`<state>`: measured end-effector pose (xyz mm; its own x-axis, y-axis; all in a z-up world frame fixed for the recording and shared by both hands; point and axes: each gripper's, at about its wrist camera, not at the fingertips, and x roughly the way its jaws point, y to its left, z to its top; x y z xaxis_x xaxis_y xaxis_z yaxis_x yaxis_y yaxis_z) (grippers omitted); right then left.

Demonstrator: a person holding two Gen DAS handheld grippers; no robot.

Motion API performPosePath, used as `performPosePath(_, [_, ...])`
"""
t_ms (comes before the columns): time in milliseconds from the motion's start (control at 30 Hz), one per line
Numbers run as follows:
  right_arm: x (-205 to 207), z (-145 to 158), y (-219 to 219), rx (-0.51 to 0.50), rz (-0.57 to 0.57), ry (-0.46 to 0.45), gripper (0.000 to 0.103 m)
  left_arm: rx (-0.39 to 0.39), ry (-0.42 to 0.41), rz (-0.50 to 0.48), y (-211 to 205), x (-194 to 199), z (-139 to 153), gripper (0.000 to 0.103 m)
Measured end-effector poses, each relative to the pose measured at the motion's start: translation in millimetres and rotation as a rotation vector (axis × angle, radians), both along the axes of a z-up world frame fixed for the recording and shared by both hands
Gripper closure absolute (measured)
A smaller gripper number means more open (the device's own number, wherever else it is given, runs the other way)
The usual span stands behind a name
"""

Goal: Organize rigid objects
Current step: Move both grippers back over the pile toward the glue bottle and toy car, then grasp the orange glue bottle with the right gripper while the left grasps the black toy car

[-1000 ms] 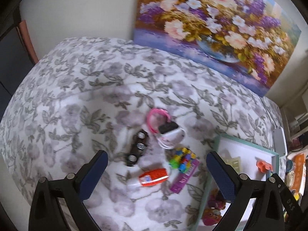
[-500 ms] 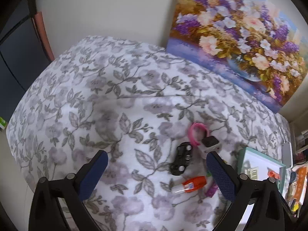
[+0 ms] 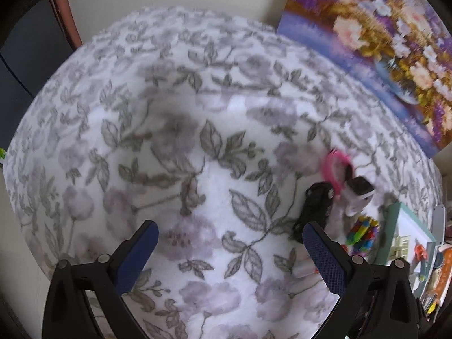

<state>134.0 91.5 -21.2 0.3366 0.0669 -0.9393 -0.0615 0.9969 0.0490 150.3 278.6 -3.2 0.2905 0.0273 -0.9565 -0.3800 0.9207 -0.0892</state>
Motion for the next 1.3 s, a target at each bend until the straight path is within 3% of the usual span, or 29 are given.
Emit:
performPosePath(400, [-1.7,-28.6,25.4,-0.020,0.112,0.043,0.016,0.012,0.128,-0.008,0.0,0.4,-46.0,0.000])
performPosePath(700, [-4.2,-32.2,32.5,-0.008,0.166,0.039,0.016,-0.011,0.126,0.037,11.7,-6.9,-51.3,0.000])
performPosePath(1200, [0.9,-43.1,51.0,-0.085,0.239,0.010,0.013,-0.043,0.121,0.058,19.2,-8.5,-49.4,0.000])
performPosePath(1300, [5.2,-51.7,55.5,-0.063,0.236,0.043,0.013,-0.043,0.120,0.061,19.0,-8.0,-50.9,0.000])
